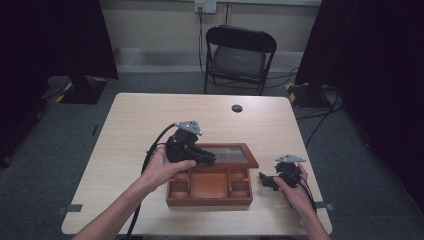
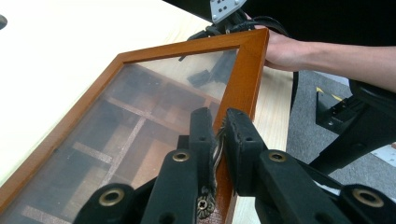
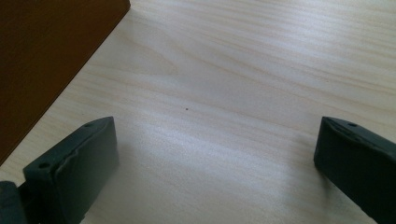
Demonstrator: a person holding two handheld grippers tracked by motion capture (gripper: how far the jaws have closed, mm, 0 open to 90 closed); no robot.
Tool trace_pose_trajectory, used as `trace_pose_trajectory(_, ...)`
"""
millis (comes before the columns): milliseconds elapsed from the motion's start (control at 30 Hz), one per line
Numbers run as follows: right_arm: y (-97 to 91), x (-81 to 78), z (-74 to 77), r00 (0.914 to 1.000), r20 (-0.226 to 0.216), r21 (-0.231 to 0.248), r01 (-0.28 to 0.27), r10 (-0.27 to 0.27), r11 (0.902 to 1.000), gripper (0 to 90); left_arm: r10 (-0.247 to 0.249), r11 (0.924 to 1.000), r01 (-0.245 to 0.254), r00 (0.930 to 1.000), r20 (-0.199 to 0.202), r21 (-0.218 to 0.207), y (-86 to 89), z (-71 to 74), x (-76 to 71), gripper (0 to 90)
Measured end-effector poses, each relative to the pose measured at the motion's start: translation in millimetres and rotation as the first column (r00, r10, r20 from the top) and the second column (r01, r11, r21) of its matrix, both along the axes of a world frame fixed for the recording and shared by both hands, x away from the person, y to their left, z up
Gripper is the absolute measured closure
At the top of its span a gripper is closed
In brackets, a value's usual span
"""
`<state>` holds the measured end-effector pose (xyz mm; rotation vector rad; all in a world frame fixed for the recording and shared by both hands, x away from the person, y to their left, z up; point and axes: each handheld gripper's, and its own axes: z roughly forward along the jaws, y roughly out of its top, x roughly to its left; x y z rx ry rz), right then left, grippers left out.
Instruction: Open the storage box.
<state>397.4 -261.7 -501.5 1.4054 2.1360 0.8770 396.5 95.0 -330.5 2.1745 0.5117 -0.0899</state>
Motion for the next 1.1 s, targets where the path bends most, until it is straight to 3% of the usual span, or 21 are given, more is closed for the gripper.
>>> trace_pose_trajectory(400, 0.0, 0.0, 0.0, 1.0000, 0.001, 0.000, 0.000, 0.000, 1.0000, 0.0, 0.032, 0.9991, -0.032, 0.9995, 0.006, -0.029, 2.4, 7.6, 6.5, 81.6)
trace_pose_trajectory(700, 0.1, 0.0, 0.0, 1.0000, 0.000, 0.000, 0.001, -0.001, 1.0000, 0.0, 0.034, 0.9994, -0.034, 0.9989, 0.033, -0.010, 0.5, 13.9, 8.3, 82.0)
trace_pose_trajectory(1100, 0.0, 0.0, 0.1, 1.0000, 0.000, 0.001, 0.000, 0.000, 1.0000, 0.0, 0.045, 0.9987, -0.044, 0.9980, 0.045, -0.026, 0.8, 18.8, 14.0, 82.3)
